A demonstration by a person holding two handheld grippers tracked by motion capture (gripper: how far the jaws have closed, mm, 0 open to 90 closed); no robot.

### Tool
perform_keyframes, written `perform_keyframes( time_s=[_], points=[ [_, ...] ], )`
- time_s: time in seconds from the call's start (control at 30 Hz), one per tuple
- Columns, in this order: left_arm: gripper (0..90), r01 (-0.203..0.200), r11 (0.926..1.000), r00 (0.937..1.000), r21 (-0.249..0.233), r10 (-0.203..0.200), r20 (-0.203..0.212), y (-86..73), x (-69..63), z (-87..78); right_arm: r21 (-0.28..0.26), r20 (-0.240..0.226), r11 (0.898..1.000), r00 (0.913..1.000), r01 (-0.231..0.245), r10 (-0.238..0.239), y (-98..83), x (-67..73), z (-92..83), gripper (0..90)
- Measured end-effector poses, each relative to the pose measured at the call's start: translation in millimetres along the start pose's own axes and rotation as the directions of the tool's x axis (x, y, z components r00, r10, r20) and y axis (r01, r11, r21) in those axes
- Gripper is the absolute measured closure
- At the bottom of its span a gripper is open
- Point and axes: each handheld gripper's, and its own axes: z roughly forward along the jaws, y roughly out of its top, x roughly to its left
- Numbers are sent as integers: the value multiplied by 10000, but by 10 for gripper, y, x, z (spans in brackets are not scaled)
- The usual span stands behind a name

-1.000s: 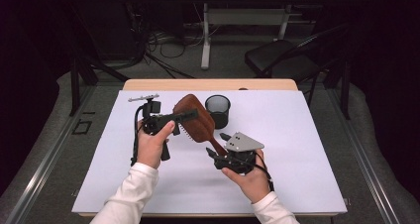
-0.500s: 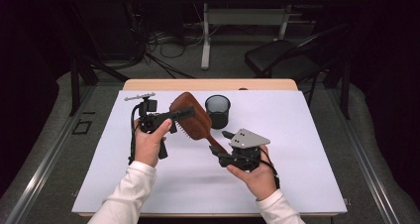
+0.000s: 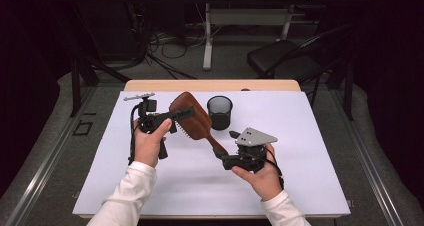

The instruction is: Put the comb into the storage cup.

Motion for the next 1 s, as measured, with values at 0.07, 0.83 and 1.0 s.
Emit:
perform_keyframes(
  time_s=[0.07, 0.83, 1.0],
  points=[
    [524, 8, 10000, 10000, -22, -8, -5, 0, 0, 2, -66, 50, 9998, 9998, -171, 171, 2, -5, -8, 223],
    [524, -154, 9998, 9998, -109, 152, -159, 38, 34, -4, 267, -214, 9986, 9987, -447, 452, -26, -102, -49, 5],
    [523, -176, 9997, 9997, -138, 174, -183, 41, 39, -5, 327, -156, 9989, 9993, -346, 351, -32, -95, -44, 2]
  ],
)
